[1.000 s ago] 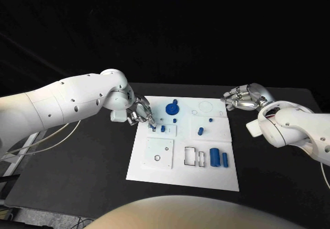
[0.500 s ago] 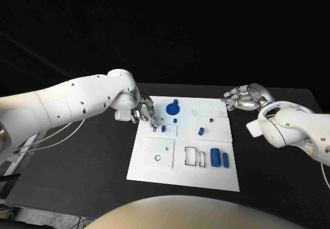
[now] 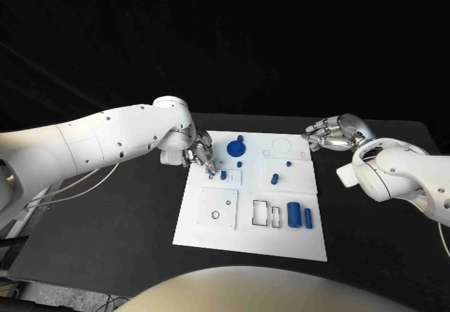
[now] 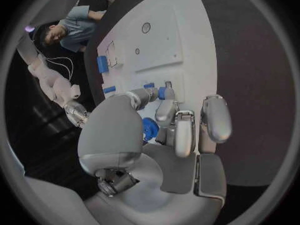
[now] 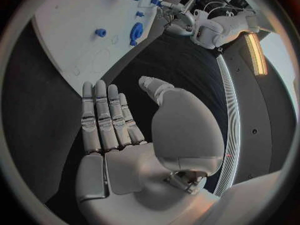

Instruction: Assemble the parts on the task board

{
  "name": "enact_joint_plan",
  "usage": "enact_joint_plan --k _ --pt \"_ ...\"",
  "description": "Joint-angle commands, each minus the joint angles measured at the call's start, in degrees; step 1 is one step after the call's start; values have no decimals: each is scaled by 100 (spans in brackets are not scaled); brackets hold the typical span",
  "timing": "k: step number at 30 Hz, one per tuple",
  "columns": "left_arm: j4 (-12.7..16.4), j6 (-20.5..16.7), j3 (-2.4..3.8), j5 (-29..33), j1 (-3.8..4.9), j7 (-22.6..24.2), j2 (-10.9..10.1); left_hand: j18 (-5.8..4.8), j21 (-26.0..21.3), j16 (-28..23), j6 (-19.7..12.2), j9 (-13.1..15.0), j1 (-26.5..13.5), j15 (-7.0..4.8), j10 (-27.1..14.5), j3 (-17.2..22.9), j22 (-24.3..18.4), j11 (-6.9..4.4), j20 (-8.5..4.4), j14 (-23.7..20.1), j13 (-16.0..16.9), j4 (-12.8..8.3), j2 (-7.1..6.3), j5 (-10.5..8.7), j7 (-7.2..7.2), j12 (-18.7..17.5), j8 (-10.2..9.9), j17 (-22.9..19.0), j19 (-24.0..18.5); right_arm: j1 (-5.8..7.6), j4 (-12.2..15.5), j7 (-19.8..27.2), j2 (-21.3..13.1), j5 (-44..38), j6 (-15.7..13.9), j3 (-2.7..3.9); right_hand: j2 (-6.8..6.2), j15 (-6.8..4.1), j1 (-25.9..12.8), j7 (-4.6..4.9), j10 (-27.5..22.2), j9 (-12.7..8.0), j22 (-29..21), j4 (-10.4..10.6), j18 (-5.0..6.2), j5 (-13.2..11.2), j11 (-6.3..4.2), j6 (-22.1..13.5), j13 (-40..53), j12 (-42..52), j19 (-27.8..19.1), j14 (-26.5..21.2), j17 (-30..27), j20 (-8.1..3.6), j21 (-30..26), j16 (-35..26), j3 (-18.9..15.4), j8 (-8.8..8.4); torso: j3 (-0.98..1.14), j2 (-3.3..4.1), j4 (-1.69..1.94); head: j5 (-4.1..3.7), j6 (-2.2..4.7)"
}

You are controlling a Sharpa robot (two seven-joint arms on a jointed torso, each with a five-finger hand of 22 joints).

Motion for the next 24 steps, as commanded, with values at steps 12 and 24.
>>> enact_joint_plan --k 12,24 --pt "-46 132 -20 1 14 -108 55 24 13 21 66 123 64 24 56 887 1015 3 15 596 11 -952 131 69 -20 39 -9 1509 35 -3 -3 19 11 -46 64 0 33 9 -9 180 -19 -10 -5 -14 64 24 10 -41 -5 34 21 -9 -7 31 -28 -31 -3 34 0 -4 2 4 0" --pt "-62 303 -27 144 14 -122 42 24 25 21 105 135 60 22 63 879 1017 0 14 596 16 -997 123 156 -24 46 -35 1509 36 -4 -8 22 15 -46 65 0 32 10 -11 181 -23 -13 -21 -22 64 44 11 -45 -16 39 24 -6 -12 32 -36 -41 -5 36 -1 -4 -2 10 0"
